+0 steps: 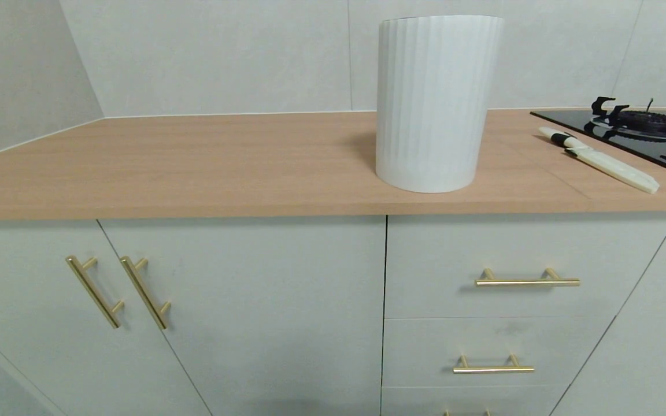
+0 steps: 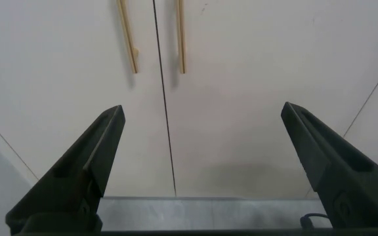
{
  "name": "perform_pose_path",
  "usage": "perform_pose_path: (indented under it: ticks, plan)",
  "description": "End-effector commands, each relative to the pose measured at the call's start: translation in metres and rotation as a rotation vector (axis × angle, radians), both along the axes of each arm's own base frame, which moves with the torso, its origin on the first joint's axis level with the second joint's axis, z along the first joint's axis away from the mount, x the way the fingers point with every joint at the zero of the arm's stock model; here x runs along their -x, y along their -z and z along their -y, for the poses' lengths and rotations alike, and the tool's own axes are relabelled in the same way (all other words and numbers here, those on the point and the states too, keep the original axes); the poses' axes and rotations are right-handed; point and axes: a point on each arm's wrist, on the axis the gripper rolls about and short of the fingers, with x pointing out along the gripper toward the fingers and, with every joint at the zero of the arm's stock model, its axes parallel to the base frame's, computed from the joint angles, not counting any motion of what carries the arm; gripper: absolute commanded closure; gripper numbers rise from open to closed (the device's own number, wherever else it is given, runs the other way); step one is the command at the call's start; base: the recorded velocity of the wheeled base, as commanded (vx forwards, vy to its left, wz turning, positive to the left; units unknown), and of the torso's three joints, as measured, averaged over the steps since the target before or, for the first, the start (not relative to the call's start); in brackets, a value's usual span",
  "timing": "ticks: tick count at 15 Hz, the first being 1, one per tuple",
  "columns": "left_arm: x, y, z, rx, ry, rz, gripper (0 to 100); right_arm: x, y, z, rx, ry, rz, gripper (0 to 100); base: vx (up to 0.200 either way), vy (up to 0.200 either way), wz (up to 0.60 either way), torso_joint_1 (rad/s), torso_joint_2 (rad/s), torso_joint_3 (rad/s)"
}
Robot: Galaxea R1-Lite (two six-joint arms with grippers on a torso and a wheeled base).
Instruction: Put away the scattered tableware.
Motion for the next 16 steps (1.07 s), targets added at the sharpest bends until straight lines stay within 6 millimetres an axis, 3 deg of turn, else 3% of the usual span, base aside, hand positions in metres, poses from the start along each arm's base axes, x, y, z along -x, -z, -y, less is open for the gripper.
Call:
perform_pose_path:
  ticks: [1, 7, 16]
  plan:
    - [0.0000, 0.0000, 0.0000, -0.001, -0.001, 0.000, 0, -0.0001, 0.0000, 0.0000, -0.001, -0.001, -0.001, 0, 0.000, -0.200, 0.00, 0.002, 0.00, -0.002]
    - [0.0000, 0.0000, 0.0000, -0.001, -0.001, 0.000, 0, -0.0001, 0.0000, 0.0000, -0.001, 0.001, -0.001, 0, 0.000, -0.200, 0.00, -0.001, 0.00, 0.004]
    - [0.0000, 0.0000, 0.0000, 0.002, -0.001, 0.000, 0, -0.0001, 0.0000, 0.0000, 0.001, -0.001, -0.001, 0, 0.000, 0.000, 0.00, 0.000, 0.00, 0.000]
